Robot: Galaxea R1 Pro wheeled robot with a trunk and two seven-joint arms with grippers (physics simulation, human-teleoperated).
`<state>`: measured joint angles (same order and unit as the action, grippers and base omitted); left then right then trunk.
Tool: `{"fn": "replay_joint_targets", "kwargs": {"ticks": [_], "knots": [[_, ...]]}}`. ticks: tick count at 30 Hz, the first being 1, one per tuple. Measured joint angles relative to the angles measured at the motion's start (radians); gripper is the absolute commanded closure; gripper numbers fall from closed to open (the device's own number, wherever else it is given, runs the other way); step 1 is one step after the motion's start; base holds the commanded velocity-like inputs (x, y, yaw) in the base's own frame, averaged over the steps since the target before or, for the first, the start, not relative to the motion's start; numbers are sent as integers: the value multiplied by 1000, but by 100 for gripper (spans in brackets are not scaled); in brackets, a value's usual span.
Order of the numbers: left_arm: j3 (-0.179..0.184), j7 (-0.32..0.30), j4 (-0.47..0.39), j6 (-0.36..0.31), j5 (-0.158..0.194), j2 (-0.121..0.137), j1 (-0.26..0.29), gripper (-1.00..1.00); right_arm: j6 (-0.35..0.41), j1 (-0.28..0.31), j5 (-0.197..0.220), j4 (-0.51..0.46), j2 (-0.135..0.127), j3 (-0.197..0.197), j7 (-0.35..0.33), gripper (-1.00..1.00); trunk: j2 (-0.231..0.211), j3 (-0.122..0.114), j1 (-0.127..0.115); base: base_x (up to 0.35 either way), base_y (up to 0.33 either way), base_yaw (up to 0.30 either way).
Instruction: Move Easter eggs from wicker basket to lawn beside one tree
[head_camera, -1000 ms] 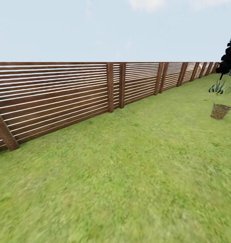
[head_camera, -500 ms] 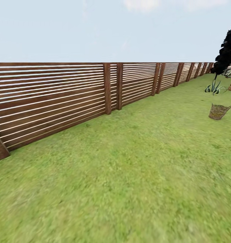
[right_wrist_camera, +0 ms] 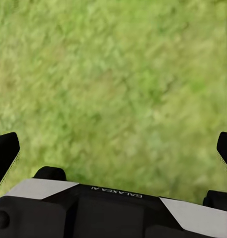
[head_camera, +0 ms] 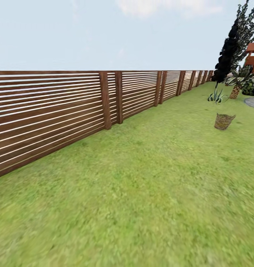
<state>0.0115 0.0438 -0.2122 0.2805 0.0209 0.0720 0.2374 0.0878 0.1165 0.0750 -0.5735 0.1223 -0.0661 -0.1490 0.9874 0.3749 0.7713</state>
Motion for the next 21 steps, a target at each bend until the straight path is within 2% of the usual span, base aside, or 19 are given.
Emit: {"fn": "replay_joint_targets", "kwargs": {"ticks": [21], "knots": [[0, 0, 0, 15, -1, -1, 0, -100, 0, 0, 0, 0, -1, 0, 0, -100, 0, -18, 0, 327, 113, -227]]}}
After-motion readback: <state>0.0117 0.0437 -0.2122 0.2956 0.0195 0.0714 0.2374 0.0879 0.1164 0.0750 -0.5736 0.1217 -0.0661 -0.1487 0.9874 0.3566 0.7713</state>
